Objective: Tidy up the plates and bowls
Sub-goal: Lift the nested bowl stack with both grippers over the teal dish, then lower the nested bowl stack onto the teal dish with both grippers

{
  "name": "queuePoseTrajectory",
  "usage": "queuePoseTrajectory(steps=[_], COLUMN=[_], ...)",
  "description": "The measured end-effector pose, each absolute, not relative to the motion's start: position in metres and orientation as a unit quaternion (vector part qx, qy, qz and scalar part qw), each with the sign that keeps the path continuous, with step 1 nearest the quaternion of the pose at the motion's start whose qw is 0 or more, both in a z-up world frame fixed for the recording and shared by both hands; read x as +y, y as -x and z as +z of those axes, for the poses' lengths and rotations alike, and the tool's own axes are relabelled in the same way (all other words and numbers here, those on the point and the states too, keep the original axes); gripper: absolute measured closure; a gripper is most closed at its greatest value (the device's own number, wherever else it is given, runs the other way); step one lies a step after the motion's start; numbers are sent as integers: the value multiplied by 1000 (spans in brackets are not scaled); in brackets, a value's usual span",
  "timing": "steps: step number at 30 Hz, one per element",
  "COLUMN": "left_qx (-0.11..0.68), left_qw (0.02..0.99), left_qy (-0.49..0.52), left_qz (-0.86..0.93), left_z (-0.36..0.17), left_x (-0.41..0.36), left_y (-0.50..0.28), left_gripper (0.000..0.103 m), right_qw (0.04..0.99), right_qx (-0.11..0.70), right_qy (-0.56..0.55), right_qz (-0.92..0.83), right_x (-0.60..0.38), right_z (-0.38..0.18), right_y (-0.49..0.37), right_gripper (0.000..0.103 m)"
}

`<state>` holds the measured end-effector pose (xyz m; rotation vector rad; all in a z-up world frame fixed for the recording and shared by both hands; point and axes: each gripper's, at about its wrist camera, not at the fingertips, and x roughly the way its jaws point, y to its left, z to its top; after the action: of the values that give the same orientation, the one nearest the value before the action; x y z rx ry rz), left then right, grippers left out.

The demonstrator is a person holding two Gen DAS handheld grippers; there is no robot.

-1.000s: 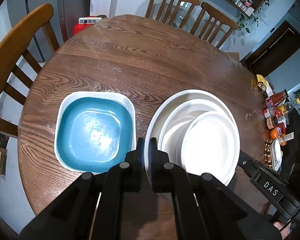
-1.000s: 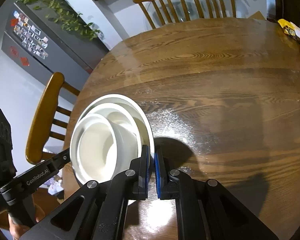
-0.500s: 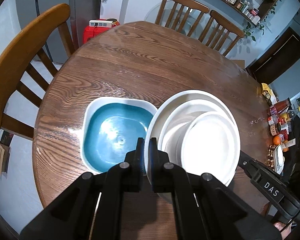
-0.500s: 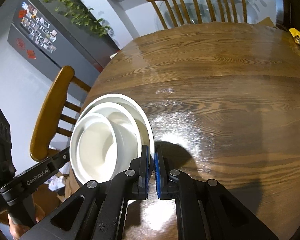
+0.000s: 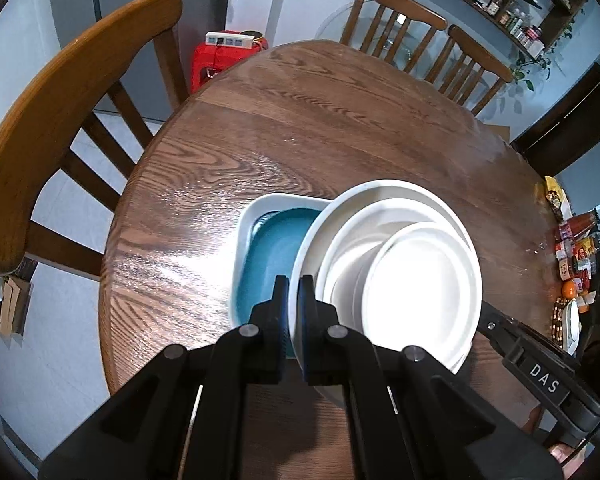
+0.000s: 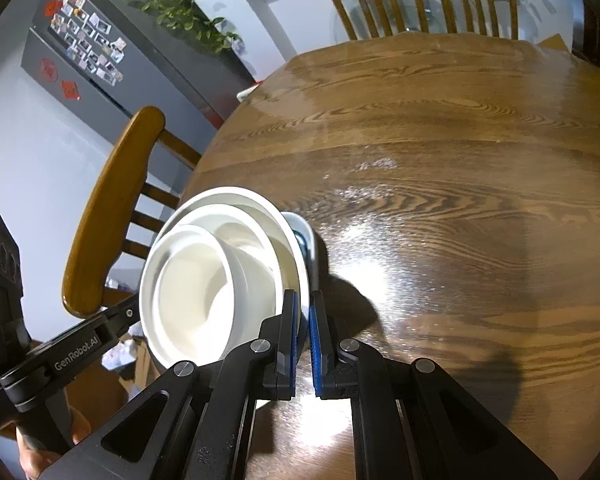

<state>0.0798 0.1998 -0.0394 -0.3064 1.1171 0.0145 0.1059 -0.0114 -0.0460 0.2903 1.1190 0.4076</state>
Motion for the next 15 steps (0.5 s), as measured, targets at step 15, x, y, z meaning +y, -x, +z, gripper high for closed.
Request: queuePoseTrajectory(steps=[15], left_qx=[568], left_qw=[809], left_qy=[151], left_qz=[16], left_z=[-76], left_x=[220], left_y=[-101], left_gripper=[103], right_qw=[793], right_qx=[567], right_qy=[-129], right_qz=[182], right_x=[16], right_z=[-82], right_y=[-127], right_gripper=[94])
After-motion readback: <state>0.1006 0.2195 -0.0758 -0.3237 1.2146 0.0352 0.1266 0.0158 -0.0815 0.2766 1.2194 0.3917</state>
